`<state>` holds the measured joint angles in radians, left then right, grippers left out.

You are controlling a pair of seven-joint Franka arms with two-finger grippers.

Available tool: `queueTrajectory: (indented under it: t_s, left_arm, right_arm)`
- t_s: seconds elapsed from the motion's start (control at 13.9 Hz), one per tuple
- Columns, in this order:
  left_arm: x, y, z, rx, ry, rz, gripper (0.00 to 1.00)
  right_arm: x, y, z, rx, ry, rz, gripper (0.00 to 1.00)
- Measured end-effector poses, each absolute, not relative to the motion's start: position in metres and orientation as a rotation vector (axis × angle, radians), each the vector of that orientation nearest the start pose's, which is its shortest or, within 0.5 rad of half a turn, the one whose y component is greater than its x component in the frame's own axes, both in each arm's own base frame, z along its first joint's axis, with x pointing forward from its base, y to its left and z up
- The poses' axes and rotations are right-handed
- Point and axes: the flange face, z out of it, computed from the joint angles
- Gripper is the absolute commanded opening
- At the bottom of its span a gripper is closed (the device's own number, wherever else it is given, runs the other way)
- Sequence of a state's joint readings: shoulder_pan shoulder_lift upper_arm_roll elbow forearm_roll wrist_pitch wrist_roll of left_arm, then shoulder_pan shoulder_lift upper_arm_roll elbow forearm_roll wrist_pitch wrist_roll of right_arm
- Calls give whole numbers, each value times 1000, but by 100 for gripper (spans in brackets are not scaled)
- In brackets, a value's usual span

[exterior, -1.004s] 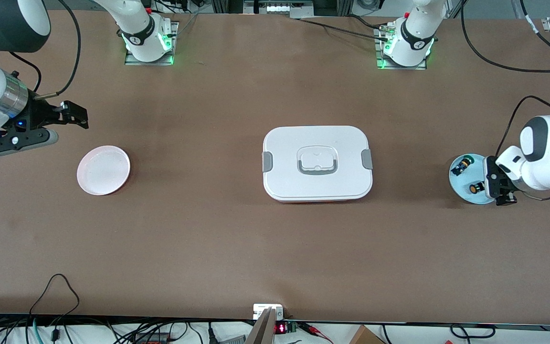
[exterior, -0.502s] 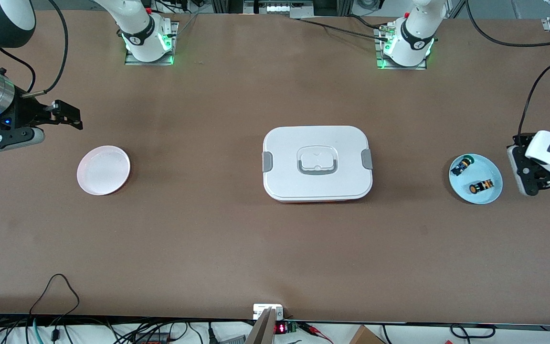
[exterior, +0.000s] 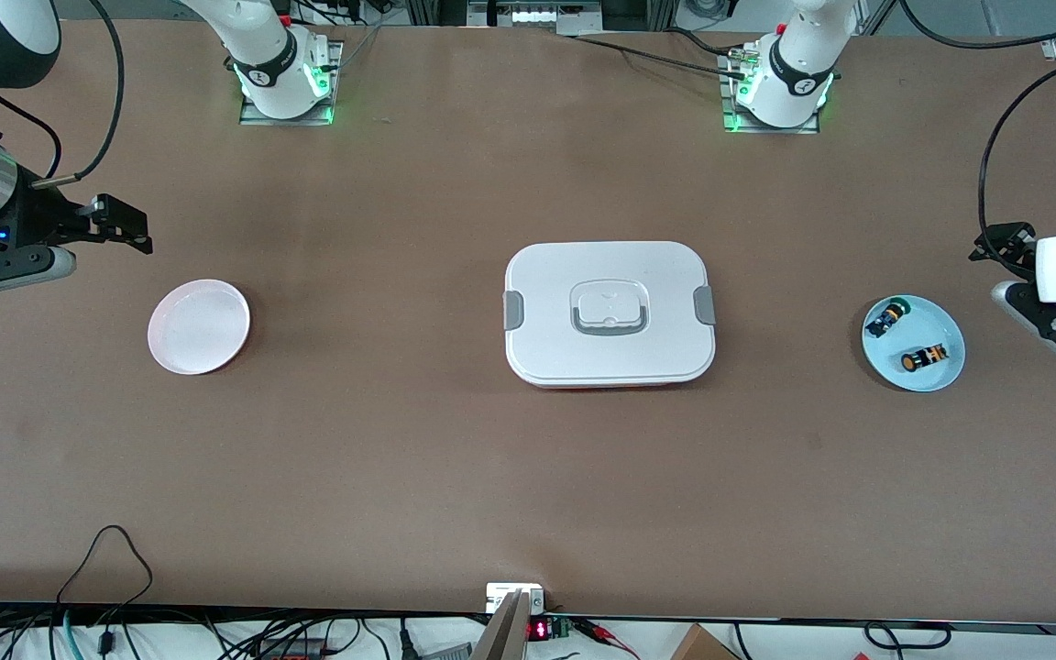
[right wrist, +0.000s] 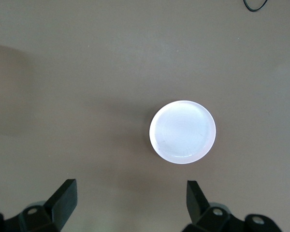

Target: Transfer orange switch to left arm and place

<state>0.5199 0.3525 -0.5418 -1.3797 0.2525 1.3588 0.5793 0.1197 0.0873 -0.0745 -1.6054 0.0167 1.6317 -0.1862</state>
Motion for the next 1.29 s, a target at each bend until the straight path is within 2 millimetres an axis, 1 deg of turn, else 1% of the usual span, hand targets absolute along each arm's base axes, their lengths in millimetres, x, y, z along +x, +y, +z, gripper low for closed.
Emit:
queueTrajectory:
  t_s: [0.14,0.22,0.29,0.36,0.43,0.5,0.57,0.79,1.0,1.29]
  left_arm:
    - [611,38,534,-3065,594,463,100]
    - [609,27,544,-3101,433,416,100]
    - [608,20,553,-3117,289,345,100]
    - [608,18,559,-3118,192,253,100]
    - [606,18,562,-3109,141,160,100]
    - [601,18,562,-3099,118,94,100]
    - [594,17,561,-3092,107,63,100]
    - [574,11,562,-3097,110,50,100]
    - [571,-3,562,-3097,138,50,100]
    - [570,-3,560,-3097,136,72,100]
  right_arm:
    - [582,30,564,-3105,-358,92,100]
    - [582,29,564,-3105,-358,92,100]
    - [582,29,564,-3106,-358,91,100]
    - [582,29,565,-3106,-358,90,100]
    - [582,29,565,-3106,-358,89,100]
    - [582,29,565,-3106,-358,88,100]
    - [582,29,565,-3106,-358,88,100]
    - [582,29,566,-3106,-358,87,100]
    - [582,29,566,-3106,-358,87,100]
    - [582,29,565,-3106,-358,88,100]
